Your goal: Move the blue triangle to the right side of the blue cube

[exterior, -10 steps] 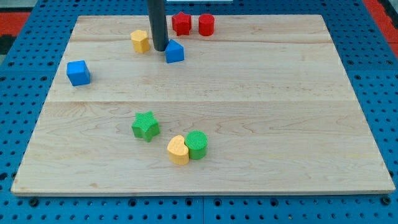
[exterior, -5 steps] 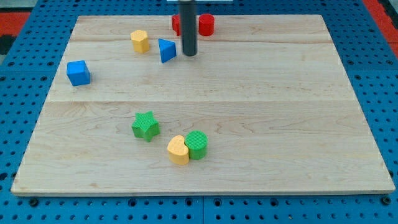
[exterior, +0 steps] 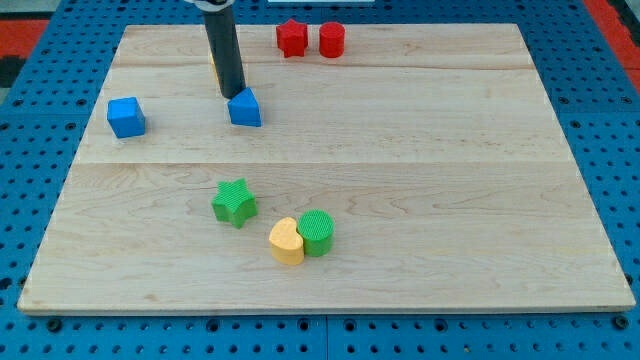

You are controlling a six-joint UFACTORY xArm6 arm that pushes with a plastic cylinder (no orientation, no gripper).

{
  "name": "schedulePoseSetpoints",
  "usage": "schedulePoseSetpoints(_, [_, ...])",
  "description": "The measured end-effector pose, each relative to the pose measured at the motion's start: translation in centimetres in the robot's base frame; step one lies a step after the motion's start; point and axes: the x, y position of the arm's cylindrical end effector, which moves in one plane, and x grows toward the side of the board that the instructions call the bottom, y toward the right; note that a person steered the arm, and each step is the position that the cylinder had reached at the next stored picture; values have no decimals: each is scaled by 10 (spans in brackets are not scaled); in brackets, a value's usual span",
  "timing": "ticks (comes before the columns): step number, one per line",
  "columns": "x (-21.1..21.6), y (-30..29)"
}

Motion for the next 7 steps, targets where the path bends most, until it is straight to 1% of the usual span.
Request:
schedulePoseSetpoints(1, [-4,27])
schedulePoseSetpoints(2, [14,44])
schedulePoseSetpoints(3, [28,15])
schedulePoseSetpoints(4, [29,-7])
schedulePoseSetpoints(6, [29,44])
schedulePoseSetpoints(7, [29,41])
